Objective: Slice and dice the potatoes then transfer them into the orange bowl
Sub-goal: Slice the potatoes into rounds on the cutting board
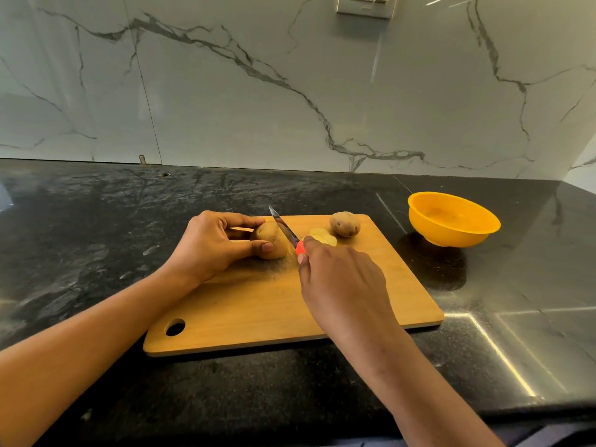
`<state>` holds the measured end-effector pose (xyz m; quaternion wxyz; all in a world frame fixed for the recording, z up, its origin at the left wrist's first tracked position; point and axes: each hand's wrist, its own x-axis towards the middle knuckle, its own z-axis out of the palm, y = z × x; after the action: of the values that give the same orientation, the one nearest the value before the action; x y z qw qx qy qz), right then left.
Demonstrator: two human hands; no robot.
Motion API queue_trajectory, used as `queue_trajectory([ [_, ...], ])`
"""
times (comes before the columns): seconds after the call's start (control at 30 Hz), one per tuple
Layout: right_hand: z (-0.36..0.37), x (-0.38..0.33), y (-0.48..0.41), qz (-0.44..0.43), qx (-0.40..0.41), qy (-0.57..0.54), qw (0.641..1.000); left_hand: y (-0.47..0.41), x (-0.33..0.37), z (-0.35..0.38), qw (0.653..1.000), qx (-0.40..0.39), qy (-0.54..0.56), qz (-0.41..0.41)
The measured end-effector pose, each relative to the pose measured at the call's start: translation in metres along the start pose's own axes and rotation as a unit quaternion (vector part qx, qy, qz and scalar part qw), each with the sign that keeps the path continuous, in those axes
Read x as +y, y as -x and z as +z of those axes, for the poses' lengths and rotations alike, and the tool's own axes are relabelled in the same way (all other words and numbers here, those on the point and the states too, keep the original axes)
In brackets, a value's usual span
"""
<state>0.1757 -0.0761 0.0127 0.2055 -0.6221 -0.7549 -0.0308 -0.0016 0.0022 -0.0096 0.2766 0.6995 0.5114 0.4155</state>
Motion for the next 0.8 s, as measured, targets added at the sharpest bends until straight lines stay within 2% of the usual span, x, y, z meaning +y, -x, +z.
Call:
queue_trajectory([
  [0.5, -0.006, -0.010, -0.003, -0.002, -0.053, 0.016, 0.998, 0.003, 0.002, 0.002, 1.000, 0.010, -0.023, 0.008],
  [0.63, -0.008, -0.016, -0.013, -0.003, -0.097, 0.017, 0.995, 0.002, 0.003, 0.001, 1.000, 0.016, -0.017, -0.006],
  [0.8, -0.003, -0.019, 0.005, 0.007, -0.114, 0.040, 0.993, 0.002, 0.003, 0.001, 1.000, -0.001, 0.006, -0.004],
])
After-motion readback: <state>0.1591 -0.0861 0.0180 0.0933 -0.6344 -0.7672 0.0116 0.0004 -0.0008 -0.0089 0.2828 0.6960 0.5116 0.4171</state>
